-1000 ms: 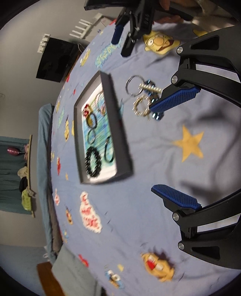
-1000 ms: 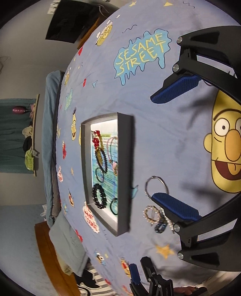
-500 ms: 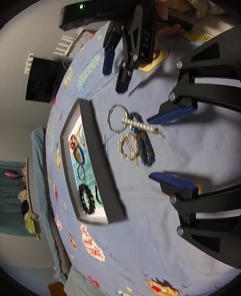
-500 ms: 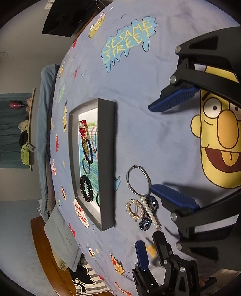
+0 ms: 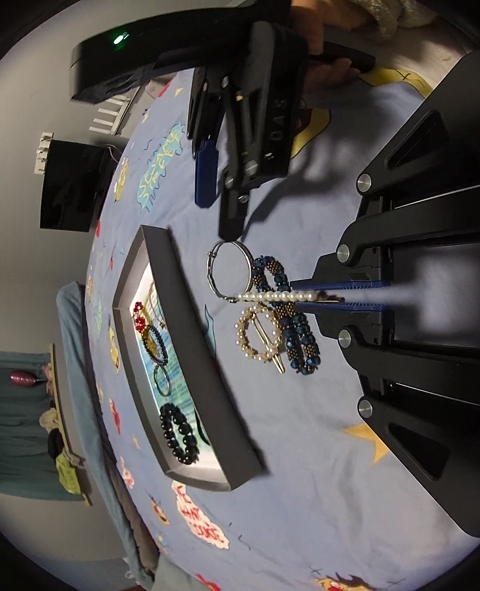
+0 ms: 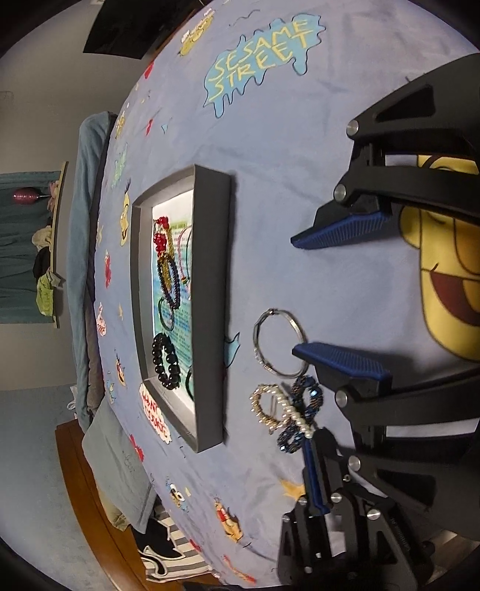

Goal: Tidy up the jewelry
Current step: 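Grasp the pearl hair pin with the left gripper while the right grasps the silver key ring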

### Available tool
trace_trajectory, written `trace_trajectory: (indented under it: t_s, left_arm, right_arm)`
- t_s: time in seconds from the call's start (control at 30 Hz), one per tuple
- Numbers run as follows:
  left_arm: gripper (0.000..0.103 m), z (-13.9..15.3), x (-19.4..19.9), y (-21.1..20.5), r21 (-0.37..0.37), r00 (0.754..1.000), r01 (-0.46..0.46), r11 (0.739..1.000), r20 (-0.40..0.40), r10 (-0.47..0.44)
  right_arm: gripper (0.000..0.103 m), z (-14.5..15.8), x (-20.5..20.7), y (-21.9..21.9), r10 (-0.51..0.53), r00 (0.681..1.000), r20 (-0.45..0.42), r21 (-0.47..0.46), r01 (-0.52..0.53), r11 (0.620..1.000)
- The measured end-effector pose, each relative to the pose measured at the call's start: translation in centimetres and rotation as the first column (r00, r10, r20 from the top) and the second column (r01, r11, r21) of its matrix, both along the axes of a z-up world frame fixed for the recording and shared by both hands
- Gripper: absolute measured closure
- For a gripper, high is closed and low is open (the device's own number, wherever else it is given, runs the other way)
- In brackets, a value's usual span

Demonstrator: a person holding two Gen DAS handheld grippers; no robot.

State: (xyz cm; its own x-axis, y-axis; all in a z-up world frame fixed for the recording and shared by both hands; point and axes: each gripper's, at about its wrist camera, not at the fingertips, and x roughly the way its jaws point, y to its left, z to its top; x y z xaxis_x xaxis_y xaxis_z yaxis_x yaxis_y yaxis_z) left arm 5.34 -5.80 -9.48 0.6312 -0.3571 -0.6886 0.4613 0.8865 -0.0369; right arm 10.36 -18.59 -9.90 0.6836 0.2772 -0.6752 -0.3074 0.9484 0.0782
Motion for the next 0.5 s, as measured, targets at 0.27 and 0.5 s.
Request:
trace_trajectory:
  t_s: [0.27, 0.5]
  left_arm:
    - [0.097, 0.4, -0.2, 1.2, -0.001, 1.0, -0.011, 1.0, 0.008, 0.011]
    - [0.097, 0.8, -0.4, 1.8, -0.025, 1.0, -0.007, 1.0, 0.005, 0.007]
  right_arm:
    - [0.079, -0.1, 2.2, 1.2, 0.01, 0.999, -0.04, 0.004, -0.01, 1.0]
    - [0.099, -0.4, 2.5, 1.5, 0.008, 0.998, -0.062, 0.013, -0.007, 1.0]
